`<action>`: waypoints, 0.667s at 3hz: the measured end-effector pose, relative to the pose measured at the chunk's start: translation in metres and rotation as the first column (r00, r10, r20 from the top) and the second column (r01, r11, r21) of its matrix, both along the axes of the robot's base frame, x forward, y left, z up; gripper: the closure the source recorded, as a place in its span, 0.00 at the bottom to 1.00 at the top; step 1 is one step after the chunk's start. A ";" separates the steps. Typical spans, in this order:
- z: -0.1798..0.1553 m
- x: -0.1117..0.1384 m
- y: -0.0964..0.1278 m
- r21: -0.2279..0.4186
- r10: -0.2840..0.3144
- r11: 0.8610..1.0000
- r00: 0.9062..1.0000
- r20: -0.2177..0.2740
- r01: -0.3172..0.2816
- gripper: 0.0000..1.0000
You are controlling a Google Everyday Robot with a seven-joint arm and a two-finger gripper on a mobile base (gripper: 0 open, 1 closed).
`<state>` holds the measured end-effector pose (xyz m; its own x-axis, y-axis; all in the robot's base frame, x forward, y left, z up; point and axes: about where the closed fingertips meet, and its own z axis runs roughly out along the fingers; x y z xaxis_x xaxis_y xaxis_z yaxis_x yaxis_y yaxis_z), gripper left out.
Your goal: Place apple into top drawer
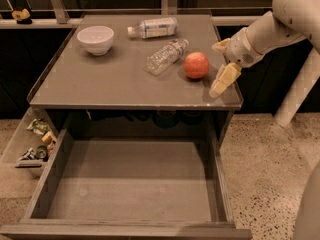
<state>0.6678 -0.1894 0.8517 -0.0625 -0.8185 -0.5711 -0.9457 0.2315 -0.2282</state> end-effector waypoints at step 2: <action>0.024 0.016 0.000 0.026 0.002 1.000 0.999 0.053 -0.004 0.00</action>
Offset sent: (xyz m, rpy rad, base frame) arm 0.0228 0.0013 0.0220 0.0516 -0.0403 0.0271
